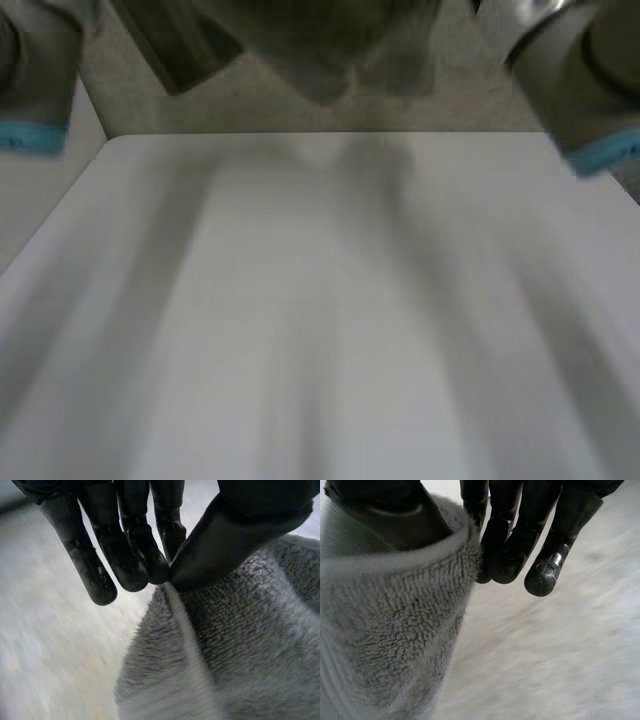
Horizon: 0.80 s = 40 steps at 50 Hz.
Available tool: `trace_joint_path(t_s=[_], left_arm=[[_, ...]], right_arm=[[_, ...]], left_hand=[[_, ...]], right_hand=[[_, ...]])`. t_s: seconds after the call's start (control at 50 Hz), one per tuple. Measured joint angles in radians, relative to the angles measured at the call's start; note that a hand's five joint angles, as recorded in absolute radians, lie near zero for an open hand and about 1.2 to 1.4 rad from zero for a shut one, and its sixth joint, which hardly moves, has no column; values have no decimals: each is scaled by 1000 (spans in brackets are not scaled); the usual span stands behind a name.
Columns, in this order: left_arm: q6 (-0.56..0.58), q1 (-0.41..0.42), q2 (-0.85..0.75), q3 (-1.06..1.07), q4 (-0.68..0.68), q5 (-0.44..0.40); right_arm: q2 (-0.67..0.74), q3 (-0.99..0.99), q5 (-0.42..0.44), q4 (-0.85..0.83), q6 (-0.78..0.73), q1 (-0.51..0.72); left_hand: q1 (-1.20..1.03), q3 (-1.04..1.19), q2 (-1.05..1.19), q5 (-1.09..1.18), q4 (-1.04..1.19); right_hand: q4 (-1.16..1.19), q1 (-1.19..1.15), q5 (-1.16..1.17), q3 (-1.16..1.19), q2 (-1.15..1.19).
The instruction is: Fold the towel.
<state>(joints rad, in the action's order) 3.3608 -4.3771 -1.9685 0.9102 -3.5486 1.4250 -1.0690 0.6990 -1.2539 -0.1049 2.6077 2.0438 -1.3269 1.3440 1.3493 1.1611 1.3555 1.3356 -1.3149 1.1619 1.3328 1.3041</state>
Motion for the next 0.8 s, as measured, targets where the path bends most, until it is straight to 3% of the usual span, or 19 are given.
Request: trace_joint_path(t_s=[0.16,0.26,0.36,0.48,0.56,0.6,0.66,0.8], left_arm=[[59,-50,16,459,13,-173],[206,-65,7,697,-10,-231],[371,-64,-27,815,-28,-230],[466,-59,-63,840,-32,-200],[475,-58,-71,831,-33,-171],[472,-58,-73,825,-36,-153],[463,-58,-74,821,-47,-135],[428,-58,-78,828,-86,-121]], right_arm=[[13,275,103,109,-118,6],[62,448,100,147,-267,9],[120,554,49,157,-325,12],[160,595,-43,154,-249,21],[174,601,-107,152,-172,25],[178,607,-148,150,-128,26],[182,617,-191,149,-94,26],[179,643,-269,142,-69,21]], left_hand=[[0,0,0,0,1],[0,1,0,0,4],[0,1,0,0,4],[0,1,0,0,4],[0,1,0,0,4],[0,1,0,0,4],[0,1,0,0,4],[0,1,0,0,4]], right_hand=[[0,0,0,0,0],[0,0,0,0,0],[0,0,0,0,0],[0,0,0,0,0],[-47,50,-49,-55,-49],[-310,307,-319,-321,-303],[-508,501,-525,-515,-484],[-600,575,-617,-595,-563]])
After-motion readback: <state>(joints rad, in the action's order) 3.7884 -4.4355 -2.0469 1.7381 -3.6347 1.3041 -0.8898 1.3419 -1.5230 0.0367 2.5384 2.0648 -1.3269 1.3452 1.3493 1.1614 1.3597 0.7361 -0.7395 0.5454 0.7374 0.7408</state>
